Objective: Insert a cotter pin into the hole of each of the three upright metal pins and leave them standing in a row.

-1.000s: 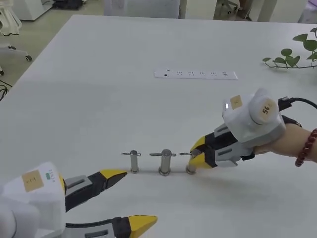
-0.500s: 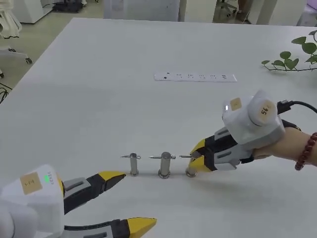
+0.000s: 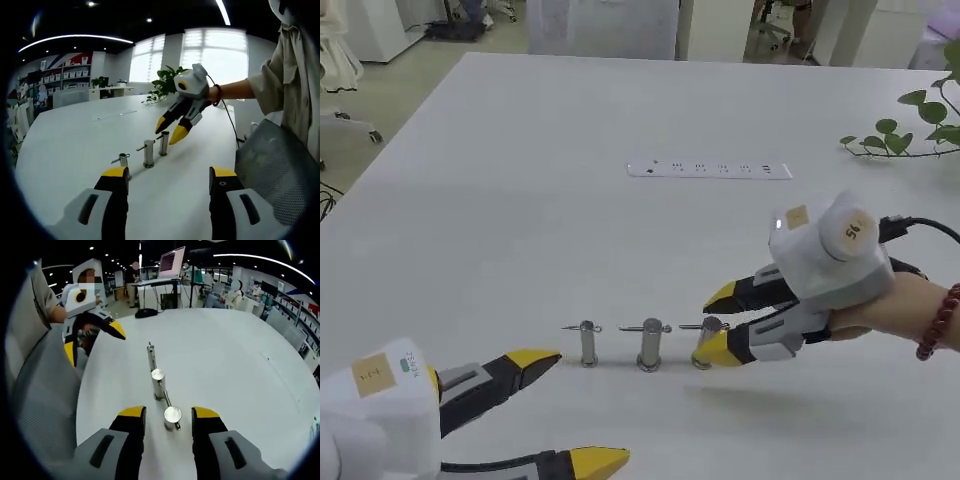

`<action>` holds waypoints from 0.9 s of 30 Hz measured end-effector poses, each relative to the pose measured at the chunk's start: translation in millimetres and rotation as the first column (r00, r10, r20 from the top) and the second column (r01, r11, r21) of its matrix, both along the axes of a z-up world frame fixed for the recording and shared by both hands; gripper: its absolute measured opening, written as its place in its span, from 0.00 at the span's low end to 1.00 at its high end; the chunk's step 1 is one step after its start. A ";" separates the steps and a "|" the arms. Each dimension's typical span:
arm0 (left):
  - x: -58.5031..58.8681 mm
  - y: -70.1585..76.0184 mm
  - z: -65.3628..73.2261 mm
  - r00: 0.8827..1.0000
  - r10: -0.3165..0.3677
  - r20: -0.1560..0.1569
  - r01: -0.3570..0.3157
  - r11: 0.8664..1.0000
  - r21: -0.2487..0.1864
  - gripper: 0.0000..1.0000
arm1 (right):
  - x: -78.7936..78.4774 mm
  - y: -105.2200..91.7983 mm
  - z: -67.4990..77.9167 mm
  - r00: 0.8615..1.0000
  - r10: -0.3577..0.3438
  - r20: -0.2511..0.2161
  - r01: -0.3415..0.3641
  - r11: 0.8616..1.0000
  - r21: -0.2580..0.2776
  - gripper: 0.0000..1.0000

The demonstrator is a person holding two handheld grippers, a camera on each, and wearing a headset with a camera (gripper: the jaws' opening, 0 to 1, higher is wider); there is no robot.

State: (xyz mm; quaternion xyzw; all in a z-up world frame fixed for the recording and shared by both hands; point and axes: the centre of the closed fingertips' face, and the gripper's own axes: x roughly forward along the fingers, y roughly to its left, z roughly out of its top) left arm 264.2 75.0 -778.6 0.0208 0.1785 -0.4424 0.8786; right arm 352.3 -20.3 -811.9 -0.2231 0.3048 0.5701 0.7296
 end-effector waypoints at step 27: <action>-6.6 30.0 14.9 0.995 0.103 -0.016 -0.102 0.995 0.017 0.78 | -59.1 -23.4 41.4 0.968 -0.251 -0.020 0.252 0.961 0.111 0.73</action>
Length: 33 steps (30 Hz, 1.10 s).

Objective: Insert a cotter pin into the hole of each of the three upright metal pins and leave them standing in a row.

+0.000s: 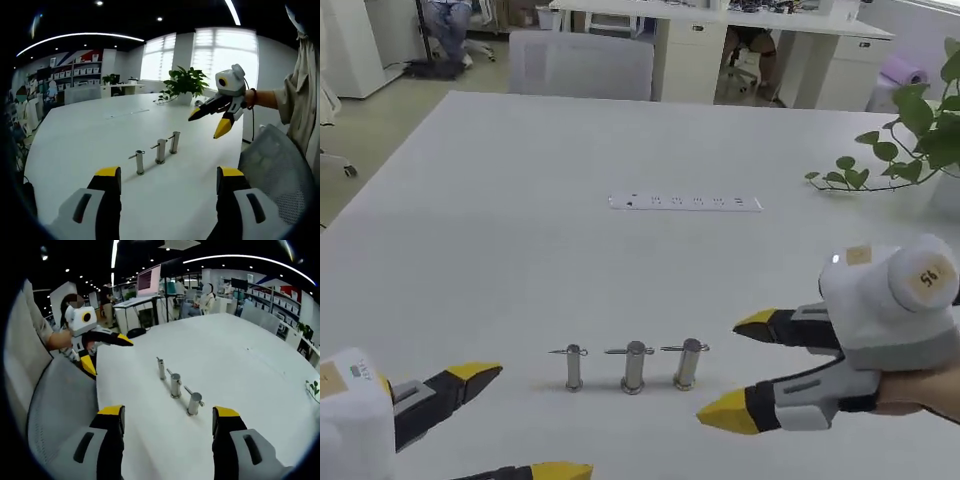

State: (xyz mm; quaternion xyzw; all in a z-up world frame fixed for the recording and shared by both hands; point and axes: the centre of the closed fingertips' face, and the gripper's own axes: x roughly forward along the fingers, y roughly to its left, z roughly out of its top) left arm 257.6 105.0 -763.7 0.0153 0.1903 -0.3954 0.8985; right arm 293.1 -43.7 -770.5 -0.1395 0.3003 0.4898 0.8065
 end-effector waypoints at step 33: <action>-22.0 29.1 13.2 0.989 0.147 -0.004 -0.147 0.989 -0.005 0.97 | -50.5 -19.3 -3.5 0.994 -0.113 0.003 0.113 0.992 0.049 1.00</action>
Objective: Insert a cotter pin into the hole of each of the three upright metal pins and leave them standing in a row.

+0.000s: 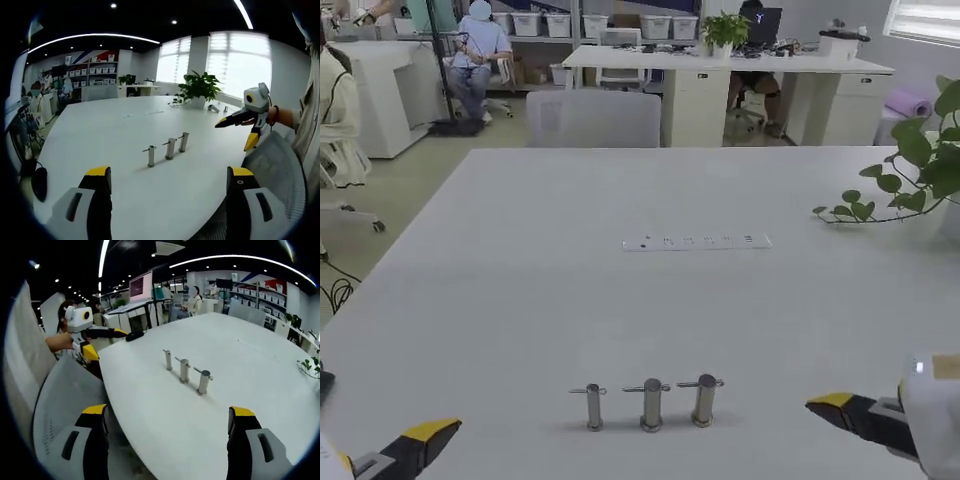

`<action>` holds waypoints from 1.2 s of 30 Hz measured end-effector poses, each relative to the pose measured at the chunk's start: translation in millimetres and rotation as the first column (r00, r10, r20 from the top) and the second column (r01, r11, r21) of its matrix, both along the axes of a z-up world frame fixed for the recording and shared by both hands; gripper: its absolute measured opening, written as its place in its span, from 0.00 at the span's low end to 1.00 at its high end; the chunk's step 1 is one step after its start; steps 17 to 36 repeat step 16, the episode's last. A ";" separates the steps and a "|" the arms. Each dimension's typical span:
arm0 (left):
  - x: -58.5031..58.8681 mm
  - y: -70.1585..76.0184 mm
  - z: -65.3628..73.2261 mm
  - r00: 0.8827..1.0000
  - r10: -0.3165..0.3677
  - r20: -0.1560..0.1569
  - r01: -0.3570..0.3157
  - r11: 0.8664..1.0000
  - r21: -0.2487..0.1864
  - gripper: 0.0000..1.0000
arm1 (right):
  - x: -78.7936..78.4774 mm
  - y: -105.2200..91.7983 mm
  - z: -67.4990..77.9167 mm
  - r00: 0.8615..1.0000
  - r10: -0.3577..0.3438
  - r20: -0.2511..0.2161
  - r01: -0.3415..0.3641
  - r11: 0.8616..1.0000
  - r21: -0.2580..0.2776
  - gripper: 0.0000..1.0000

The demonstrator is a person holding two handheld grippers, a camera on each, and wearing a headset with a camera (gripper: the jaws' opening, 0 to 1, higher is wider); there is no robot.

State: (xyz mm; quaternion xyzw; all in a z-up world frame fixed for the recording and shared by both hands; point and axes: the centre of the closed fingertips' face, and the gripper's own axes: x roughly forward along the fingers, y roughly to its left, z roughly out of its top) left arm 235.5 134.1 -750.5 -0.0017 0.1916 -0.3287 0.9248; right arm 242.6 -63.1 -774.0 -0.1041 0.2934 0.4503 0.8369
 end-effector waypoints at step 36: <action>0.1 5.4 2.2 1.000 0.030 0.004 -0.030 1.000 0.006 0.99 | -0.9 -5.7 -0.8 0.998 -0.059 0.014 0.059 0.998 0.014 0.99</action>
